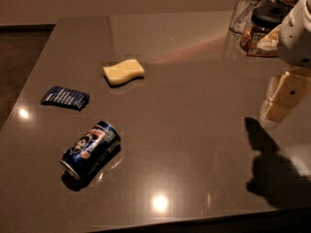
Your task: Place pepsi can upright
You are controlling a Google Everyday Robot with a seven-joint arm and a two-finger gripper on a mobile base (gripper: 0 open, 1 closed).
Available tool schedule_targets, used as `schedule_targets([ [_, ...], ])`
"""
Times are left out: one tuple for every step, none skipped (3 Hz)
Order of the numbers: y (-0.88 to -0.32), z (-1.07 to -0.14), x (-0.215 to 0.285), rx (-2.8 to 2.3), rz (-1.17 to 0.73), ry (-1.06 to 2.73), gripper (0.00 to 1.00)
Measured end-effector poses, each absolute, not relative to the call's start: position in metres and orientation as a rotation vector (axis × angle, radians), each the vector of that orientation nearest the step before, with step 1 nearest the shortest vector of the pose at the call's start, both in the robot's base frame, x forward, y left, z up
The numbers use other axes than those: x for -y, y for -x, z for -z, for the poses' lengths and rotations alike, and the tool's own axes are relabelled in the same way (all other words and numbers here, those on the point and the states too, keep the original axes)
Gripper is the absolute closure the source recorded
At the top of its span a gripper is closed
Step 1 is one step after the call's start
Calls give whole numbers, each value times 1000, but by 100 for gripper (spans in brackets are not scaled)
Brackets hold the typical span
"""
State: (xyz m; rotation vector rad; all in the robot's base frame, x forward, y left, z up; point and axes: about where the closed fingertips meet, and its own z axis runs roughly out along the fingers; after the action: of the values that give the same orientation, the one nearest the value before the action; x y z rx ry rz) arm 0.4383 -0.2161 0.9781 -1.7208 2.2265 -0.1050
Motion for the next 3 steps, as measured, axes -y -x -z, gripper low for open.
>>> schedule_targets([
  [-438,-979,215,-2222,107,1722,0],
  [-445,-981,181,-2116,79,1838,0],
  [-450,-981,150,-2018,51,1948,0],
])
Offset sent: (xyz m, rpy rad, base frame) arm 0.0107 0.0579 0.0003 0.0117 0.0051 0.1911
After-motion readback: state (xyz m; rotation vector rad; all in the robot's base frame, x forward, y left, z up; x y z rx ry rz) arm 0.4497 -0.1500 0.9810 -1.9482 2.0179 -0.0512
